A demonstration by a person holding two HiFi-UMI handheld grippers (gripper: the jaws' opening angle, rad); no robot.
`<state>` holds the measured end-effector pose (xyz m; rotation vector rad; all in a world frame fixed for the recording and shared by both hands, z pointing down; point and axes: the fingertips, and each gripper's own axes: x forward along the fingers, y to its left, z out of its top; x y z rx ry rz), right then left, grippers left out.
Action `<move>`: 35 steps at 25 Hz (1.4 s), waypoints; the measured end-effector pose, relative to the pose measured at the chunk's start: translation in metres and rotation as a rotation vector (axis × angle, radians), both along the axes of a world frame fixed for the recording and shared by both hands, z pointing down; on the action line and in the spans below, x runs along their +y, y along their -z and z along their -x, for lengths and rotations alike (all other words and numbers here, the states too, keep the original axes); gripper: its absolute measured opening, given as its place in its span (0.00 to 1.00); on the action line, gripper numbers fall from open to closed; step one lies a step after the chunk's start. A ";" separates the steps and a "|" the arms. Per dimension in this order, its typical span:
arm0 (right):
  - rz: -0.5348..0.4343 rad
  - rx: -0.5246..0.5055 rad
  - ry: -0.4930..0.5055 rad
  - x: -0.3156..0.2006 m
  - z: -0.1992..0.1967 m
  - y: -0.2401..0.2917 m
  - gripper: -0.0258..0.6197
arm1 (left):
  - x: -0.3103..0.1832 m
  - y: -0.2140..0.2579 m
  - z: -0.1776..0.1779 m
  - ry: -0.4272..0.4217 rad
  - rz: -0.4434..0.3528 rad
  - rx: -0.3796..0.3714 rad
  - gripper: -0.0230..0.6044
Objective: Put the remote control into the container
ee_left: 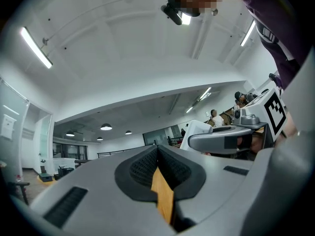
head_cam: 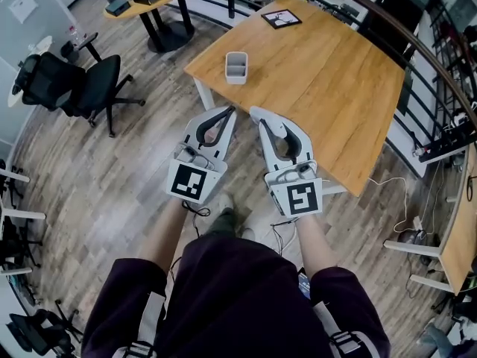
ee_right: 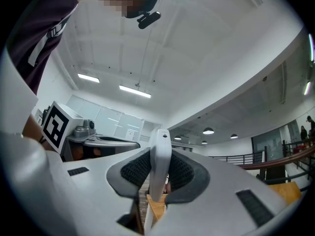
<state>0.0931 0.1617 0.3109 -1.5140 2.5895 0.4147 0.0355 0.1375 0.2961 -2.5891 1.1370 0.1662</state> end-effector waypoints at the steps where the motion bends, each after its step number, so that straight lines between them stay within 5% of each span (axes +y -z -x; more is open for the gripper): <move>1: 0.006 -0.002 -0.004 -0.011 0.003 -0.001 0.20 | -0.011 -0.001 0.003 -0.003 0.004 0.003 0.06; 10: 0.014 -0.041 -0.055 -0.093 0.030 0.004 0.20 | -0.095 -0.006 0.036 -0.035 0.046 0.028 0.06; 18: 0.054 0.025 -0.094 -0.141 0.045 -0.005 0.20 | -0.149 -0.003 0.057 -0.060 0.058 0.053 0.06; 35: 0.031 0.016 -0.034 -0.265 0.015 -0.002 0.20 | -0.265 -0.007 0.025 -0.004 0.051 0.032 0.06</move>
